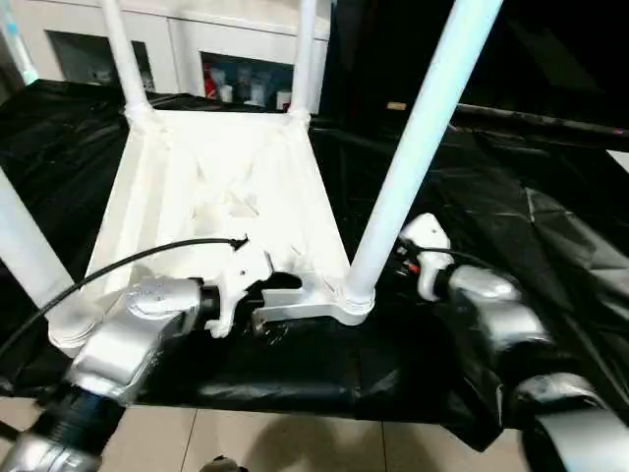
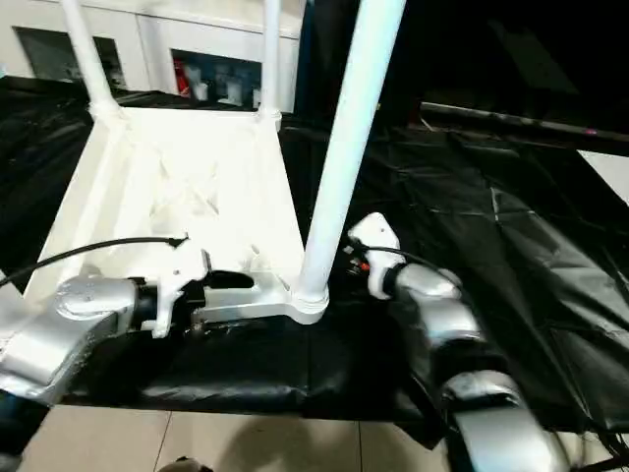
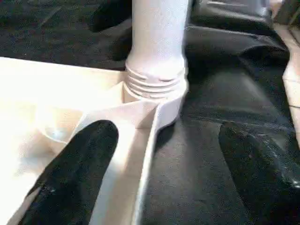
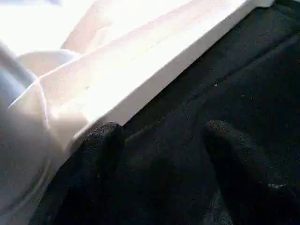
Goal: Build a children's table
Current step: Rotate table base
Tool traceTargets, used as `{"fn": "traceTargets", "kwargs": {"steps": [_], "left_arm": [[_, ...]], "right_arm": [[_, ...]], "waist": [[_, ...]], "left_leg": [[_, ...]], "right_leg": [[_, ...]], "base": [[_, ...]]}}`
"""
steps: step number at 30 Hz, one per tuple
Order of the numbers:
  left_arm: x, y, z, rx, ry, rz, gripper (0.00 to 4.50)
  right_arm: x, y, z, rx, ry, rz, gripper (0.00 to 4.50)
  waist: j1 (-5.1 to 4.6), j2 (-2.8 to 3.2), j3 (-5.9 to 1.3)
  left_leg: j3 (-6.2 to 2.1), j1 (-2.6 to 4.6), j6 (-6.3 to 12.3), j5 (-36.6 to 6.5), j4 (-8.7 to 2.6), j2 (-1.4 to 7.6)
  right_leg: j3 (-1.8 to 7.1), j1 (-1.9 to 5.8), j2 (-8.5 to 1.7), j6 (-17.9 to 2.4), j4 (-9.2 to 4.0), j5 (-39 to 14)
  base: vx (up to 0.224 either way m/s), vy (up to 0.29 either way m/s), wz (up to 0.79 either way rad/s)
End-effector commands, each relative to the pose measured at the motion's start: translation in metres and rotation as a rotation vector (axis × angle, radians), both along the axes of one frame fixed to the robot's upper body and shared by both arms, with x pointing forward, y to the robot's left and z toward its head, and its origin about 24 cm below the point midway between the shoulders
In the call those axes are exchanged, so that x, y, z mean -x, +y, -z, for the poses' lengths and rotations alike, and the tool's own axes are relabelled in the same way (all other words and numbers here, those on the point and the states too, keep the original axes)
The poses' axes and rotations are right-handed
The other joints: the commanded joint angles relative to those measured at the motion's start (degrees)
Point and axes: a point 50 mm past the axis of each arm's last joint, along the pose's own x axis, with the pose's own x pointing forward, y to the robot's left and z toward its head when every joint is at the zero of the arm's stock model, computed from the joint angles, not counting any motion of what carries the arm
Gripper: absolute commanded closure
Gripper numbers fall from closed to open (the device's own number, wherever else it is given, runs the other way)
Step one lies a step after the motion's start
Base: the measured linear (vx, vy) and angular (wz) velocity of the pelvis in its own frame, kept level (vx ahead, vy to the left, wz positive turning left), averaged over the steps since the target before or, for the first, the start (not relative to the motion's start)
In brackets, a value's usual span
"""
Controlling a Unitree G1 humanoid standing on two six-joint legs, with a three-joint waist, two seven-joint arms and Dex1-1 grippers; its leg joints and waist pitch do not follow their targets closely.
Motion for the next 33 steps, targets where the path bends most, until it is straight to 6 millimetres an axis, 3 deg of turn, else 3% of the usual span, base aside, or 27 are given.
{"fn": "traceTargets", "kwargs": {"steps": [1, 2, 3, 4, 7, 8, 9, 10, 12, 14, 16, 17, 19, 22, 24, 27, 29, 32, 33], "left_arm": [[-0.008, -0.008, 0.0, -0.025, 0.001, 0.007, 0.83], [-0.008, -0.008, 0.0, -0.025, 0.001, 0.007, 0.93], [-0.01, -0.01, 0.001, -0.027, 0.015, 0.011, 1.18], [-0.011, -0.011, 0.002, -0.033, 0.022, 0.019, 1.24], [-0.013, -0.012, 0.006, -0.064, 0.048, 0.049, 1.32], [-0.013, -0.012, 0.007, -0.071, 0.053, 0.054, 1.45], [-0.013, -0.012, 0.008, -0.08, 0.058, 0.057, 1.69], [-0.014, -0.011, 0.01, -0.106, 0.066, 0.067, 1.69], [-0.014, -0.011, 0.011, -0.122, 0.07, 0.073, 1.78], [-0.014, -0.009, 0.013, -0.149, 0.076, 0.071, 2.14], [-0.015, -0.008, 0.014, -0.166, 0.073, 0.065, 2.17], [-0.017, -0.007, 0.017, -0.178, 0.075, 0.051, 2.17], [-0.019, -0.006, 0.018, -0.182, 0.08, 0.048, 2.53], [-0.02, -0.006, 0.02, -0.186, 0.082, 0.051, 2.69], [-0.022, -0.005, 0.021, -0.189, 0.082, 0.045, 3.04], [-0.022, -0.003, 0.022, -0.193, 0.084, 0.046, 3.11], [-0.023, -0.002, 0.023, -0.205, 0.089, 0.05, 3.5], [-0.023, 0.0, 0.025, -0.214, 0.093, 0.052, 3.56], [-0.024, 0.0, 0.025, -0.214, 0.094, 0.051, 3.78]], "right_arm": [[0.009, -0.015, -0.015, 0.064, 0.004, -0.103, 1.42], [0.009, -0.015, -0.015, 0.064, 0.004, -0.103, 1.42], [0.012, -0.019, -0.018, 0.077, 0.011, -0.127, 1.42], [0.014, -0.022, -0.02, 0.085, 0.017, -0.142, 1.42], [0.022, -0.029, -0.025, 0.098, 0.026, -0.18, 1.42], [0.024, -0.03, -0.026, 0.101, 0.027, -0.189, 1.42], [0.025, -0.03, -0.026, 0.103, 0.027, -0.195, 1.42], [0.03, -0.031, -0.028, 0.098, 0.033, -0.215, 1.42], [0.034, -0.032, -0.03, 0.089, 0.039, -0.231, 1.42], [0.042, -0.033, -0.035, 0.065, 0.057, -0.264, 1.42], [0.047, -0.034, -0.038, 0.046, 0.071, -0.284, 1.42], [0.054, -0.035, -0.041, 0.024, 0.088, -0.31, 1.42], [0.057, -0.034, -0.041, 0.02, 0.095, -0.321, 1.42], [0.058, -0.032, -0.041, 0.02, 0.098, -0.321, 1.42], [0.059, -0.03, -0.041, 0.016, 0.099, -0.322, 1.42], [0.061, -0.028, -0.042, 0.012, 0.104, -0.325, 1.42], [0.062, -0.028, -0.043, 0.014, 0.106, -0.327, 1.42], [0.062, -0.028, -0.044, 0.015, 0.104, -0.327, 1.42], [0.062, -0.027, -0.044, 0.014, 0.101, -0.325, 1.42]], "waist": [[0.17, 1.26, -3.78], [0.33, 1.12, -3.71], [0.4, 1.96, -3.75], [0.4, 1.27, -3.79], [0.39, 1.19, -3.76], [0.28, 2.12, -3.64], [-0.02, 1.62, -3.74], [0.06, 2.04, -3.69], [0.0, 2.02, -3.65], [-0.01, 2.31, -3.56], [0.07, 2.25, -3.58], [0.14, 2.51, -3.6], [0.11, 2.45, -3.53], [0.07, 2.52, -3.49], [0.11, 2.52, -3.52], [0.12, 2.54, -3.48], [0.16, 2.61, -3.48], [0.14, 2.67, -3.43], [0.11, 2.68, -3.36]], "left_leg": [[-1.5, 1.61, -1.86, -16.44, -4.45, 3.05], [-1.49, 1.63, -1.51, -15.73, -4.37, 3.03], [-1.64, 1.47, -1.21, -15.02, -4.39, 3.01], [-1.53, 1.48, -0.87, -15.12, -4.24, 3.01], [-1.62, 1.33, -0.46, -15.18, -4.18, 3.03], [-1.59, 1.63, -0.65, -16.36, -4.32, 3.09], [-1.76, 1.27, -0.66, -16.24, -4.26, 3.05], [-1.76, 1.36, -0.63, -16.44, -4.31, 3.05], [-1.78, 1.44, -0.2, -16.83, -4.19, 3.16], [-1.75, 1.37, 0.42, -15.89, -4.17, 3.14], [-1.72, 1.3, 0.89, -15.58, -4.14, 3.16], [-1.75, 1.36, 1.09, -15.52, -4.16, 3.22], [-1.76, 1.36, 0.93, -16.67, -4.13, 3.17], [-1.92, 1.48, -0.01, -18.13, -4.24, 3.23], [-1.97, 1.58, -0.38, -18.69, -4.24, 3.22], [-1.97, 1.5, -0.2, -18.45, -4.26, 3.23], [-1.96, 1.59, -0.29, -18.69, -4.26, 3.21], [-2.05, 1.68, -0.55, -19.45, -4.32, 3.24], [-2.04, 1.74, -0.68, -19.96, -4.35, 3.22]], "right_leg": [[2.91, 2.42, -3.4, -10.53, -3.95, -11.41], [2.94, 2.46, -3.35, -10.39, -3.96, -10.67], [2.92, 2.55, -3.53, -11.03, -3.67, -9.57], [2.85, 2.64, -3.53, -11.11, -3.87, -9.75], [2.82, 2.69, -3.83, -11.44, -4.0, -11.68], [2.8, 2.42, -3.55, -11.18, -4.52, -12.48], [2.71, 2.76, -3.58, -11.69, -4.07, -11.7], [2.73, 2.7, -3.65, -11.75, -4.22, -12.16], [2.77, 2.68, -3.8, -11.82, -4.39, -13.44], [2.79, 2.74, -3.64, -11.96, -4.4, -13.13], [2.82, 2.82, -3.64, -11.71, -4.44, -13.0], [2.8, 2.77, -3.69, -11.6, -4.5, -13.23], [2.69, 2.58, -3.8, -11.33, -4.78, -15.83], [2.61, 2.44, -3.97, -10.69, -5.07, -19.04], [2.65, 2.35, -3.97, -10.36, -5.14, -19.5], [2.67, 2.35, -4.04, -10.29, -5.06, -19.34], [2.69, 2.28, -4.06, -10.05, -5.17, -20.01], [2.65, 2.25, -4.11, -9.91, -5.29, -21.0], [2.64, 2.14, -4.07, -9.83, -5.39, -21.54]], "base": [[0.0, 0.0, 0.0], [0.0, 0.0, 0.0], [0.0, 0.0, 0.0], [0.0, 0.0, 0.0], [0.0, 0.0, 0.0], [0.0, 0.0, 0.0], [0.0, 0.0, 0.0], [0.0, 0.0, 0.0], [0.0, 0.0, 0.0], [0.0, 0.0, 0.0], [0.0, 0.0, 0.0], [0.0, 0.0, 0.0], [0.0, 0.0, 0.0], [0.0, 0.0, 0.0], [0.0, 0.0, 0.0], [0.0, 0.0, 0.0], [0.0, 0.0, 0.0], [0.0, 0.0, 0.0], [0.0, 0.0, 0.0]]}}
